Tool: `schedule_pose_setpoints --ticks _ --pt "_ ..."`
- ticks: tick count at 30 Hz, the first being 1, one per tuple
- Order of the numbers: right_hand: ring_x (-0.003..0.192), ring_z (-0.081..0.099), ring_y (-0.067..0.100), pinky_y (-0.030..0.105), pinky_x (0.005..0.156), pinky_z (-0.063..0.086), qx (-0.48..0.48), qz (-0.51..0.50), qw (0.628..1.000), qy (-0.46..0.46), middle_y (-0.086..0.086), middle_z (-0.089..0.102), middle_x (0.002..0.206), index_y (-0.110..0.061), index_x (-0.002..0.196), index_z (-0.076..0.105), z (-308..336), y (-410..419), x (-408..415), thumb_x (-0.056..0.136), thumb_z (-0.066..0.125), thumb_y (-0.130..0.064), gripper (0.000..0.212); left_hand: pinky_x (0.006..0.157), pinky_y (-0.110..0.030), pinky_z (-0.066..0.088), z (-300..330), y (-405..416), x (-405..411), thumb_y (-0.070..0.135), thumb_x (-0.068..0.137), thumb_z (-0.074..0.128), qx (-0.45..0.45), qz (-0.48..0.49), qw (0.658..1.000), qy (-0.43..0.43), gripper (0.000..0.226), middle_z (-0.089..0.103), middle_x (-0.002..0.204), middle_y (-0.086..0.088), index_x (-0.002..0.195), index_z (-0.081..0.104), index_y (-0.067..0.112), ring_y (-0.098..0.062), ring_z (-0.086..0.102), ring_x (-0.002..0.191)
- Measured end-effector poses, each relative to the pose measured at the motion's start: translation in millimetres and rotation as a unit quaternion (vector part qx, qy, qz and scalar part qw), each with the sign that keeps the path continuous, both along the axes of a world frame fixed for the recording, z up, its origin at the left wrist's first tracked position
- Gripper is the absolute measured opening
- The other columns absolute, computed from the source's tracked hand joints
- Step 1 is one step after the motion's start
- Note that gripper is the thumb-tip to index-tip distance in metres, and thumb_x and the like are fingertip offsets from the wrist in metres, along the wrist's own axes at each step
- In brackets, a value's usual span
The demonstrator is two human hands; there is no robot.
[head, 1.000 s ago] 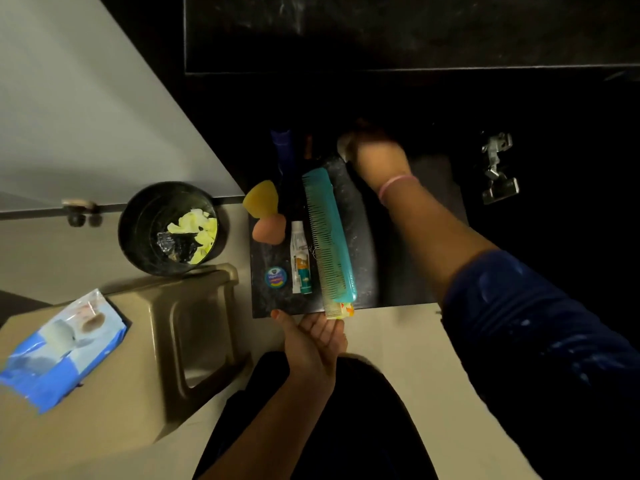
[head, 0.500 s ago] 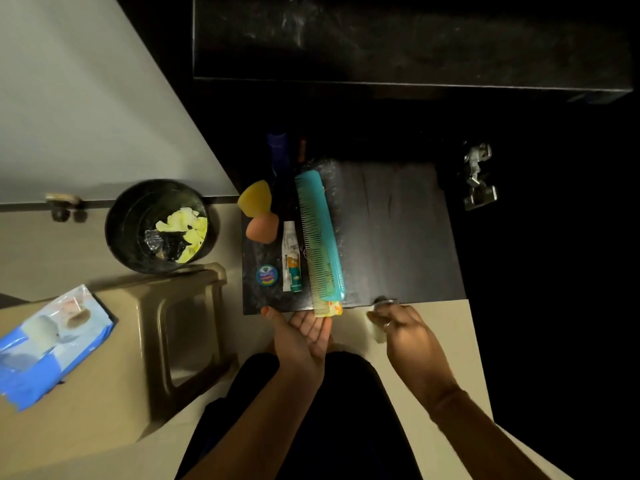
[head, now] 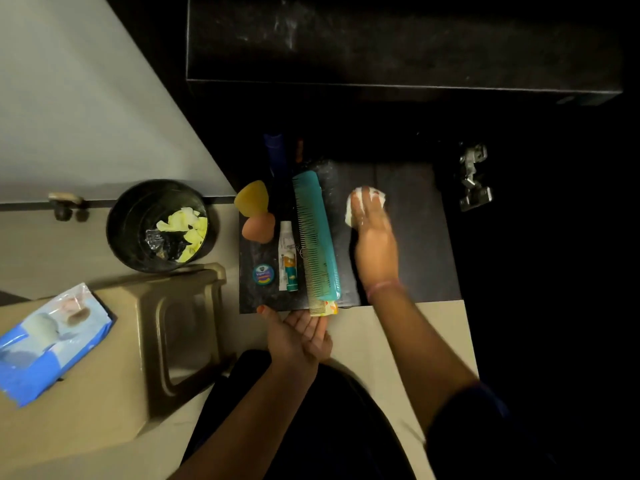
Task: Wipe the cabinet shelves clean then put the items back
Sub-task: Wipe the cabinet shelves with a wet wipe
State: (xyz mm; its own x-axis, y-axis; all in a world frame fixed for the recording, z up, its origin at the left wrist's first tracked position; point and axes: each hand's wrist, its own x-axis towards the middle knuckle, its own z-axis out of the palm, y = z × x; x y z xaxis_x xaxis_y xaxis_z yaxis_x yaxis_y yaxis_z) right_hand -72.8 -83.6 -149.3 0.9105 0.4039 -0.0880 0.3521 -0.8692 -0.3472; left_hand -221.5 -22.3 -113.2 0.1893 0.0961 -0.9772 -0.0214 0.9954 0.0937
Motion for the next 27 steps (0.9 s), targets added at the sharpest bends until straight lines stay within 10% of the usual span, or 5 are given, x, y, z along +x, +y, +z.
schedule_pose_setpoints --ticks 7,12,15,21,27 --pt "0.129 0.048 0.025 0.007 0.108 0.019 -0.102 0.044 0.989 0.098 0.007 0.049 0.141 -0.011 0.134 0.051 34.4 -98.6 -114.5 0.085 0.023 -0.019 0.057 0.094 -0.036 0.043 -1.4 -0.4 2.1 0.069 0.087 0.024 0.001 -0.001 1.0 0.008 0.074 0.054 0.134 -0.015 0.1 0.057 0.004 -0.025 0.052 0.123" --pt "0.077 0.067 0.033 0.035 0.068 0.054 0.0 -0.029 1.0 -0.008 0.013 0.065 0.105 -0.009 0.104 0.068 81.0 -42.8 -23.6 0.084 0.06 -0.006 0.022 0.094 -0.036 0.043 -4.9 -0.5 1.0 0.071 0.086 0.025 0.002 -0.011 1.0 0.011 0.083 0.055 0.132 -0.015 0.125 0.051 0.002 -0.026 0.053 0.122" --pt "0.098 0.061 0.032 0.035 0.084 0.05 0.071 -0.01 0.997 -0.043 0.015 0.055 0.122 -0.008 0.118 0.062 63.1 18.5 40.9 0.086 0.051 -0.001 0.034 0.094 -0.036 0.043 -5.5 -1.4 1.0 0.07 0.086 0.026 0.006 -0.008 1.0 0.007 0.084 0.057 0.124 -0.013 0.126 0.049 0.0 -0.024 0.056 0.112" --pt "0.127 0.043 0.033 0.04 0.105 0.041 -0.096 0.166 0.981 0.023 0.008 0.037 0.149 -0.015 0.143 0.036 2.0 50.7 92.6 0.092 0.037 -0.009 0.052 0.09 -0.035 0.045 -11.3 -2.5 -3.2 0.069 0.087 0.025 0.013 -0.025 1.0 0.001 0.073 0.063 0.097 -0.012 0.094 0.057 0.003 -0.021 0.062 0.086" --pt "0.129 0.042 0.035 0.04 0.108 0.037 -0.07 -0.05 0.996 -0.013 0.019 0.042 0.143 -0.005 0.139 0.041 2.5 -13.2 110.8 0.087 0.026 -0.042 0.065 0.092 -0.034 0.044 -9.7 -2.1 -2.3 0.067 0.089 0.025 0.007 -0.024 1.0 -0.003 0.072 0.06 0.109 -0.014 0.094 0.056 0.003 -0.023 0.059 0.1"
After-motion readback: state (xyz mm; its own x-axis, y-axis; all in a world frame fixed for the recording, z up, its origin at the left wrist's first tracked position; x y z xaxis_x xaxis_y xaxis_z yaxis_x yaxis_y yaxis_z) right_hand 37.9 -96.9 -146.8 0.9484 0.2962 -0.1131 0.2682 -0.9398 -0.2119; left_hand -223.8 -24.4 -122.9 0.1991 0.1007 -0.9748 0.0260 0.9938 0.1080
